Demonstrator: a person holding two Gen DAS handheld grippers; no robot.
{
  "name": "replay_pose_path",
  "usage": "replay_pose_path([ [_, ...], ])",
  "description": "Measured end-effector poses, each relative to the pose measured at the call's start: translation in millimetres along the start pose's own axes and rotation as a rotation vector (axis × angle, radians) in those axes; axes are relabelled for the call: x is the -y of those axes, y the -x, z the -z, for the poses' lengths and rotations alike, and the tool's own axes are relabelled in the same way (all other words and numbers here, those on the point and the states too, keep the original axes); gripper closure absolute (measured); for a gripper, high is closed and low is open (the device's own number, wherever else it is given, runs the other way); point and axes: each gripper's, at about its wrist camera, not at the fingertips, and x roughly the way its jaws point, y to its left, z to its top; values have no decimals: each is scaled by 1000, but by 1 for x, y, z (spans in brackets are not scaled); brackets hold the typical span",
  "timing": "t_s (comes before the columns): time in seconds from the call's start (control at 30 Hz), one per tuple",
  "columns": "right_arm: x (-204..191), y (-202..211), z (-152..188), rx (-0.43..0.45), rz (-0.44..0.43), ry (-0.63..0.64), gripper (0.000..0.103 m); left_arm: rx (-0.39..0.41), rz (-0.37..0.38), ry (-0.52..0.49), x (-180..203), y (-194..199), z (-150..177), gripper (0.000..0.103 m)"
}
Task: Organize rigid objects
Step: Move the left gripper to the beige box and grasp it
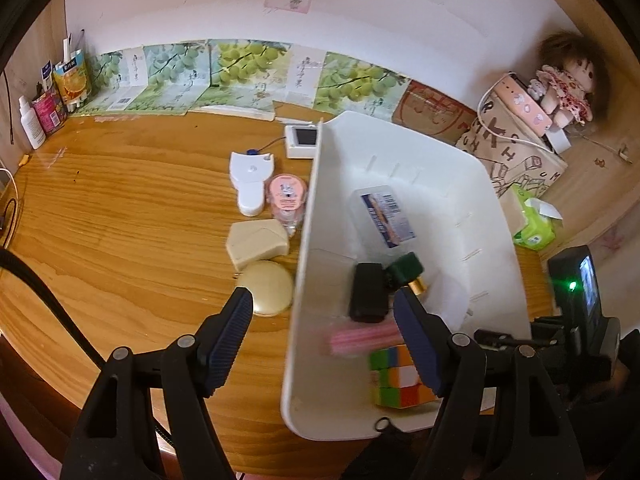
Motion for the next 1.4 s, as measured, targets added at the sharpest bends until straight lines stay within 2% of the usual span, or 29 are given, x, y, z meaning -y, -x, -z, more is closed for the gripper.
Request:
replay_pose_path([
  [0.17,10,0,-13,3,8,-85,86,-14,-19,3,-22,-2,-11,26],
  [0.23,13,1,-14,7,14,-112,86,-16,-24,20,-34,-4,-17,22],
  [0.33,17,3,-14,12,22,-157,86,-24,-26,61,-55,-10,-27,22],
  [0.5,26,3,-20,16,33,-225,86,-56,-9,64,-74,-21,-39,22],
  [0.7,42,-1,-20,33,38,-326,86,-101,-11,-65,-80,-38,-55,22],
  [1.0,59,3,-9,48,55,-437,86,-173,20,-281,-78,-68,-59,22],
  [1.4,59,2,-9,28,94,-500,86,-259,65,-364,-80,-106,-50,22],
])
